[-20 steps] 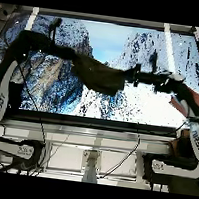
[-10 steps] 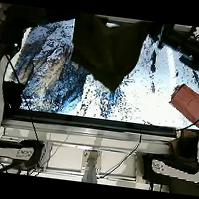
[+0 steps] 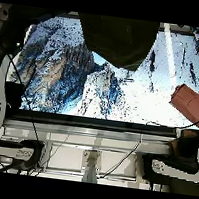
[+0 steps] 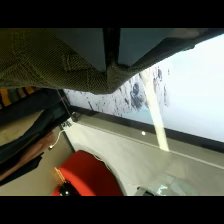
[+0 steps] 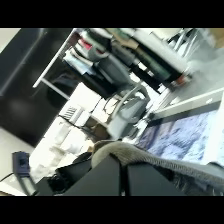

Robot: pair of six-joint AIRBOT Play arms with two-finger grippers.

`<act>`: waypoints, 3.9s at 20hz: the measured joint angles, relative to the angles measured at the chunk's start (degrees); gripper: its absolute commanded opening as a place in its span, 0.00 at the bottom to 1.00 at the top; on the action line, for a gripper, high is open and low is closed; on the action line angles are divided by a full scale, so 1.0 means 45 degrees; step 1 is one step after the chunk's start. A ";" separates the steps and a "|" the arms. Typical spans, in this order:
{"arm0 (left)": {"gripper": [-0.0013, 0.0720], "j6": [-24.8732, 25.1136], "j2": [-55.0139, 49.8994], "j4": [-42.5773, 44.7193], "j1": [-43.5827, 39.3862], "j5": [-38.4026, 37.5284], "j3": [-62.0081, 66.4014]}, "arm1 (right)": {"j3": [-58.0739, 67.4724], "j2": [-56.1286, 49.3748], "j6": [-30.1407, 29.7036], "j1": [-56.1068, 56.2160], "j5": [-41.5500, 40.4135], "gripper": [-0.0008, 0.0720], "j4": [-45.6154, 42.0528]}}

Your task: Fold the clothes and pants, and hang the long-sleeved shirts on hangers.

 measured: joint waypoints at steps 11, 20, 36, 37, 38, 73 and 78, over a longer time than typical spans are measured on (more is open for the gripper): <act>0.05 -0.0087 -0.0714 -0.0053 -0.0301 -0.0928 0.0253 | 0.1360 -0.1846 0.0481 0.0010 -0.1413 0.03 -0.0311; 0.05 -0.0010 -0.2463 -0.0019 0.0262 0.1156 0.3031 | 0.4294 -0.4435 0.1831 -0.0005 -0.0316 0.03 -0.0146; 0.05 0.1914 -0.0729 0.2851 0.1049 0.8621 -0.3123 | -0.1166 -0.2579 0.2016 0.0243 0.8495 0.03 -0.5207; 0.05 0.1962 -0.0253 0.2905 0.1025 0.8408 -0.4148 | -0.2268 -0.2064 0.1996 0.0262 0.8378 0.03 -0.5246; 0.05 0.1991 0.0189 0.2929 0.0996 0.8194 -0.5119 | -0.3317 -0.1554 0.1982 0.0291 0.8252 0.03 -0.5304; 0.05 -0.0996 0.8131 0.2297 -0.0816 0.2001 -1.3653 | -0.9806 0.4405 0.4318 0.1817 0.7781 0.03 -0.6178; 0.05 -0.1098 0.5678 0.2103 -0.0855 0.0199 -1.2075 | -0.6353 0.1156 0.3609 0.1817 0.6810 0.03 -0.6450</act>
